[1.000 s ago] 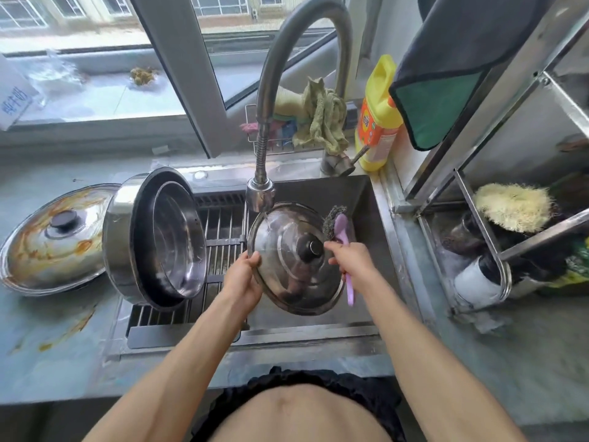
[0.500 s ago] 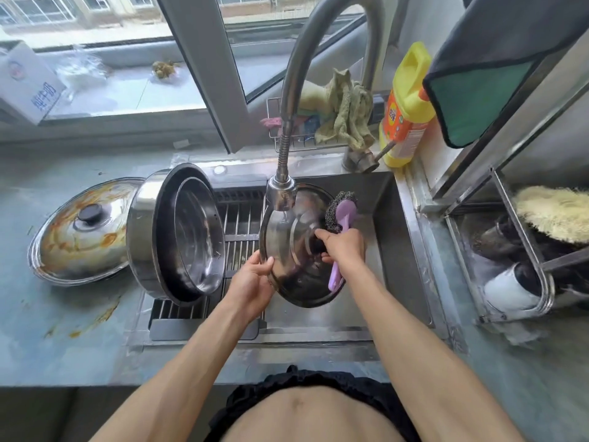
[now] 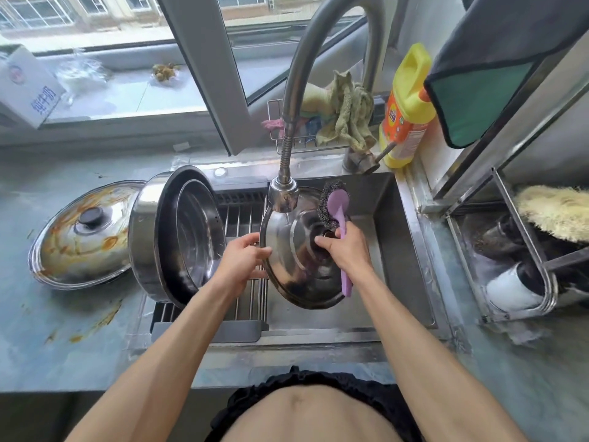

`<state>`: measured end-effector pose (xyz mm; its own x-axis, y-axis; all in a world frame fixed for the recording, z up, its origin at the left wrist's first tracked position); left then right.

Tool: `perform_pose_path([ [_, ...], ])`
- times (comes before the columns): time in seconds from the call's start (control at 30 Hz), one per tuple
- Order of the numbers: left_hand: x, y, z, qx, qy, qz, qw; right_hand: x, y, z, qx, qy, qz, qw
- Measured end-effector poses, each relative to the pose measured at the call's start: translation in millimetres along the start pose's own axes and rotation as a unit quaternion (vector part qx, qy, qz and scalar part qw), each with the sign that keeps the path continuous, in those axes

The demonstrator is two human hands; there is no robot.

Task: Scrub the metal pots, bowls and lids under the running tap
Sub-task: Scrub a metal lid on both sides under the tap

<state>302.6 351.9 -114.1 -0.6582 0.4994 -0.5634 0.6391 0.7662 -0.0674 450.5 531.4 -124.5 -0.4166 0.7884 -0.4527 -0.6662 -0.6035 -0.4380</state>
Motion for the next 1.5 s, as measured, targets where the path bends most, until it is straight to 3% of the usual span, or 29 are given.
perform_pose_path([
  [0.3, -20, 18, 39, -0.042, -0.053, 0.058, 0.996, 2, 1, -13, 0.027, 0.076, -0.041, 0.996],
  [0.43, -17, 13, 39, 0.017, -0.057, 0.063, 0.996, -5, -3, -9, 0.002, 0.054, -0.047, 0.997],
  [0.7, 1, 5, -7, 0.040, 0.014, 0.012, 0.999, -5, -6, 6, -0.036, -0.030, -0.024, 0.999],
  [0.97, -6, 14, 20, -0.058, -0.041, 0.012, 0.997, 0, -6, -8, 0.011, 0.015, -0.054, 0.998],
  [1.2, -20, 22, 43, -0.089, -0.099, 0.079, 0.988, -9, -9, -5, -0.023, 0.005, -0.059, 0.998],
  [1.5, -14, 13, 24, -0.031, -0.035, 0.056, 0.997, -13, -11, 15, -0.054, -0.070, -0.044, 0.995],
])
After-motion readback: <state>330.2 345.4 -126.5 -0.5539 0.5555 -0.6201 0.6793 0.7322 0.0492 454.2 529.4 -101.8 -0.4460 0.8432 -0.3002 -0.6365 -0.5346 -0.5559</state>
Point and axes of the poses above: each hand's wrist, its own x-axis towards the middle knuckle, its own y-axis out of the palm, z = x × y, the point moved 6 cm from there along x, towards the middle knuckle, and after that the axes turned 2 degrees about y, right-handed, at the moved point
